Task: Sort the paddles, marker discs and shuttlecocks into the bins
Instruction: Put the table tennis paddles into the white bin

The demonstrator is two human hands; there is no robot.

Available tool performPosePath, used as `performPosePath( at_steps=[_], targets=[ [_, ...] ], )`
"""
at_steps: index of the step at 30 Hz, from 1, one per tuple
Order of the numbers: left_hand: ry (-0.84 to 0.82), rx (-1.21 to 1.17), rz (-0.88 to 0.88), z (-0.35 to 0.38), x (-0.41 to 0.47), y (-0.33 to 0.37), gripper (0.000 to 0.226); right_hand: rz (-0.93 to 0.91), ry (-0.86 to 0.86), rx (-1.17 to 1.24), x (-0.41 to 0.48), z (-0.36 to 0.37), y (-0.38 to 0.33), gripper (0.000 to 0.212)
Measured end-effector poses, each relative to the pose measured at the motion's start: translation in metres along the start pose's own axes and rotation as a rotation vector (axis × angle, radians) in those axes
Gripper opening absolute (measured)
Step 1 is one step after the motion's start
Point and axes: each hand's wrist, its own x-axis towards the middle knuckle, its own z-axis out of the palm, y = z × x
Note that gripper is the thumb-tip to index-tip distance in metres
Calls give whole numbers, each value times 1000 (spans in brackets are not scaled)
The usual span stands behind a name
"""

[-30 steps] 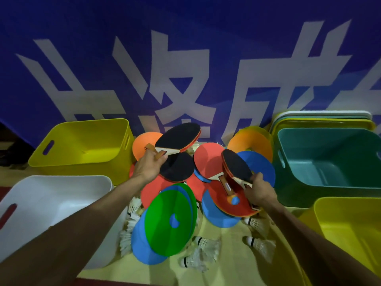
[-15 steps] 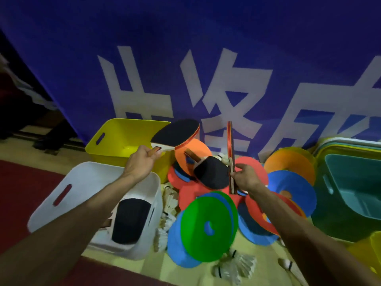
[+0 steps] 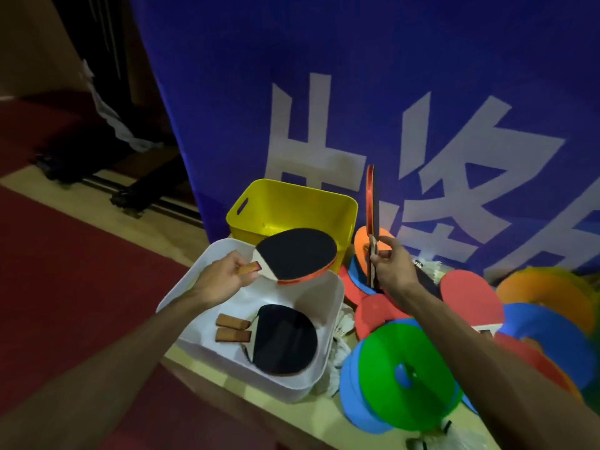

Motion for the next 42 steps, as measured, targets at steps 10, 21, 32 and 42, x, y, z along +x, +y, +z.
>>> performPosePath(
  at_steps=[10,21,32,42],
  targets=[
    [-344,105,45,-8,24,-56,25,-66,14,-205,-31,35,-14,49],
    [-576,317,98,5,47,-71,23,-99,-40,-418,-42,37,-13,51],
    [-559,625,209,42,87,-71,21,-100,-24,-529,-45,39,-10,53],
    [-435,503,125,51,87,-99,29,-137,-62,-598,-46,37,-3,47]
  ],
)
